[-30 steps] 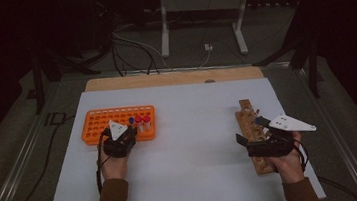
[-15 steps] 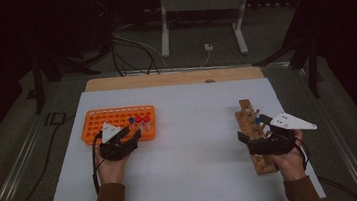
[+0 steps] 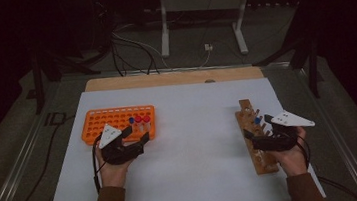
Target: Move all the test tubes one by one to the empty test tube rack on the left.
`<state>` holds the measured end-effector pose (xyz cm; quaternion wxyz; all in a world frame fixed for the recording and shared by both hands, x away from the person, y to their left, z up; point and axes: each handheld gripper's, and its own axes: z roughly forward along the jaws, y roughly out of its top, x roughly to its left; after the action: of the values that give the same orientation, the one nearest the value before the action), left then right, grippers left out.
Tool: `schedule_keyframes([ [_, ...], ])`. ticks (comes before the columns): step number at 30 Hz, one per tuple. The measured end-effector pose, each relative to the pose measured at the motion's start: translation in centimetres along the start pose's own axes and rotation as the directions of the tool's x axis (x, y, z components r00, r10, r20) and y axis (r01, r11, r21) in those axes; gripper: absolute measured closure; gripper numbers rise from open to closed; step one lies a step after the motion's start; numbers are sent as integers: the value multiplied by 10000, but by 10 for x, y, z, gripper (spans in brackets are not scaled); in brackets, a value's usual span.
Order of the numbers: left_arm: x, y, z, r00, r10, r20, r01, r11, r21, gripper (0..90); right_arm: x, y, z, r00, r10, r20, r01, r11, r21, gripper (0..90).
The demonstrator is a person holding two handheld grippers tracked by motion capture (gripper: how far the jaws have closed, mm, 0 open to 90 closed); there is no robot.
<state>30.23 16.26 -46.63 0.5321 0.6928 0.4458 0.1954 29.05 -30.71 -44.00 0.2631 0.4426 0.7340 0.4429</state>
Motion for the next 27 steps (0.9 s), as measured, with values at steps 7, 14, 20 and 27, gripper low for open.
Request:
schedule_keyframes([
  [7, -6, 7, -6, 9997, -16, -232, 8, 9994, -350, 126, -11, 0, 3, 9977, -356, 574, 334, 9987, 389, 331],
  [14, -11, 10, -8, 9986, 379, -381, -390, 9988, -293, 5, -19, -6, 17, 9984, -281, 483, 231, 9946, 1010, 652],
  [20, -14, 9, -6, 9979, 533, -354, -538, 9985, -128, 5, -19, -5, 24, 9964, -399, 746, 323, 9945, 999, 751],
  [27, -15, 9, -6, 9978, 509, -429, -511, 9987, -55, 5, -19, -6, 24, 9964, -205, 821, 132, 9959, 893, 764],
])
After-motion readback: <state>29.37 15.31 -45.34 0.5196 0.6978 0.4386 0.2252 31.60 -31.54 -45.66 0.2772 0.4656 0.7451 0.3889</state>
